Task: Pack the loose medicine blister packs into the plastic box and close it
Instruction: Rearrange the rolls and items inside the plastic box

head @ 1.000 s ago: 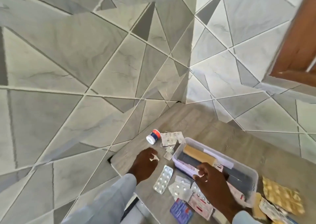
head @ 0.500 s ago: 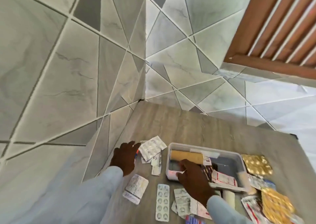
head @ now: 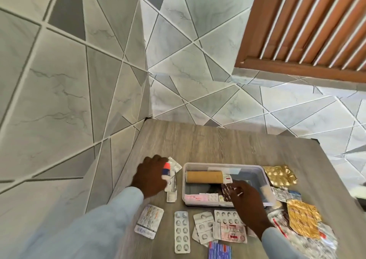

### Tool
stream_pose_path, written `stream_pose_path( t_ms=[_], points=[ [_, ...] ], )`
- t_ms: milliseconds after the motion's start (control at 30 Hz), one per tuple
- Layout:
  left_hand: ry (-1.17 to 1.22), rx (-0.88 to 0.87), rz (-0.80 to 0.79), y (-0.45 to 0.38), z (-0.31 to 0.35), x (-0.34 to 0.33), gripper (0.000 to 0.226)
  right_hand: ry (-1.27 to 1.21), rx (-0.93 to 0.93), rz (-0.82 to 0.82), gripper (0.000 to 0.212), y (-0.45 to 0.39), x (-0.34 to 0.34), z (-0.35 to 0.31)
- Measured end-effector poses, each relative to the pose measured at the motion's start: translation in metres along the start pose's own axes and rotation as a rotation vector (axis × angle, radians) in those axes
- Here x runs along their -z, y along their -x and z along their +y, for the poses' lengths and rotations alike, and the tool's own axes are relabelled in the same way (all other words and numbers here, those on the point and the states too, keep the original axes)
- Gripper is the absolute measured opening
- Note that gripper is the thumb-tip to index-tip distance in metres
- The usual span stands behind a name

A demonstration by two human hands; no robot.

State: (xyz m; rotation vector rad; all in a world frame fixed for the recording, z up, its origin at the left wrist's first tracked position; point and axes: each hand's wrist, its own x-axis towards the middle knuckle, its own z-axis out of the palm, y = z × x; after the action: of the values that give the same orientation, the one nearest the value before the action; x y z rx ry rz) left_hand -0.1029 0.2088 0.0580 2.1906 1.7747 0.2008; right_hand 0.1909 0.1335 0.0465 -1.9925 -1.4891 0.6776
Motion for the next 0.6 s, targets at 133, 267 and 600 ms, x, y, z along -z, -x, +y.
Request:
stream_pose_path(
  t_ms=[133,267,600],
  points=[
    [0.090,-0.155,-0.053,-0.002,0.071,-0.003,0.073,0.020,-0.084,0.062,0.008,0.003,0.023,0.031],
    [-0.045,-0.122,-0.159,-0.010,0.103,-0.027,0.070,0.218,-0.171,-0.008,0.013,0.004,0.039,0.065],
    [-0.318,-0.023,-0.245,-0.010,0.119,-0.055,0.062,0.258,-0.310,-0.224,0.068,0.001,0.039,0.125]
  ],
)
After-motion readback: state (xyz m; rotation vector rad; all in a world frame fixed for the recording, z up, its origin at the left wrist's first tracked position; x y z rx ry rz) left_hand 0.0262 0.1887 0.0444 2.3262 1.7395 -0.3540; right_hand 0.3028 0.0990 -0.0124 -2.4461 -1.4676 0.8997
